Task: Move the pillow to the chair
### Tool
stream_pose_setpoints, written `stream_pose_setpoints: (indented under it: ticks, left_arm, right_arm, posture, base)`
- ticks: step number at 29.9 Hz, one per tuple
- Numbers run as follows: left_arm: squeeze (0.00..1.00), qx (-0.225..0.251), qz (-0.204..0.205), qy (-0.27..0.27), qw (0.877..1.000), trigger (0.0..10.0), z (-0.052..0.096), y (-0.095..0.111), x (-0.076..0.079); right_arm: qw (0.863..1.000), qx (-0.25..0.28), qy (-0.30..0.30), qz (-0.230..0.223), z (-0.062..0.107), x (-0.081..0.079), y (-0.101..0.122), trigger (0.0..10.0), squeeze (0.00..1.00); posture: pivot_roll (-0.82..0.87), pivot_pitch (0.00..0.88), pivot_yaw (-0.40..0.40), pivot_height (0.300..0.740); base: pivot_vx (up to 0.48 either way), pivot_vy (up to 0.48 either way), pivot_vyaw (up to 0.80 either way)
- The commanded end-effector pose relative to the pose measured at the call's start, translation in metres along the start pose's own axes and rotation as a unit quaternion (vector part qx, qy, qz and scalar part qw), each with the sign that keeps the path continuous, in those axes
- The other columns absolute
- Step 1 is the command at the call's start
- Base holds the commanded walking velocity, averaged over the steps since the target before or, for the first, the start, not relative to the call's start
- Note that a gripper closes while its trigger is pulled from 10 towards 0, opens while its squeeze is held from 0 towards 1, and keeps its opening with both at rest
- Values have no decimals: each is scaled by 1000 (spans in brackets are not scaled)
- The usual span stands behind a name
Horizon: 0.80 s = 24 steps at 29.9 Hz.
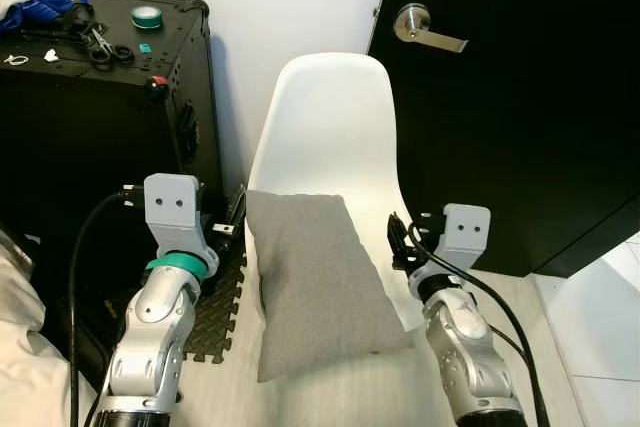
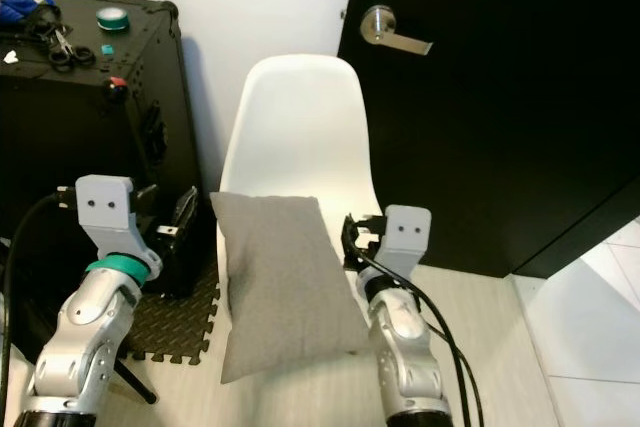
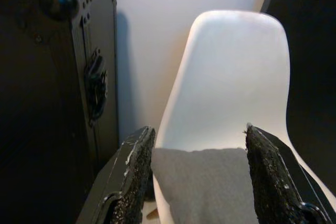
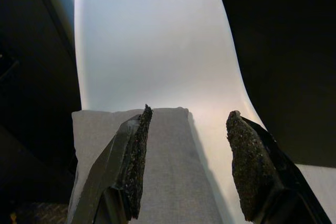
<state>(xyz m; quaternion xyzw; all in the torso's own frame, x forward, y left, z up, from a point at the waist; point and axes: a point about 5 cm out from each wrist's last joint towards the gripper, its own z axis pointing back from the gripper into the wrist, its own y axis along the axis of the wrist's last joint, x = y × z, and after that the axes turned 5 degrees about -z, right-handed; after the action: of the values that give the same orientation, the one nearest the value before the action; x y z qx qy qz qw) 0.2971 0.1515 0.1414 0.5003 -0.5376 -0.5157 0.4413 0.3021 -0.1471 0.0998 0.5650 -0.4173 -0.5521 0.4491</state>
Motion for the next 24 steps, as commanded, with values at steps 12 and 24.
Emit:
stream_pose_setpoints:
  ticks: [12,24]
  left_arm:
    - [0,-7,1,7,1000,10000,0,-4,0]
    - [0,-12,-20,-2,1000,10000,2,-4,-1]
  right_arm:
    - [1000,-7,4,11,-2,-1,-4,10000,0]
    - [999,-23,15,28,-1,-4,-10,10000,0]
  posture:
    - [63,0,-53,740]
    - [84,0,-38,740]
  base:
    - [0,0,-200]
    - [0,0,-800]
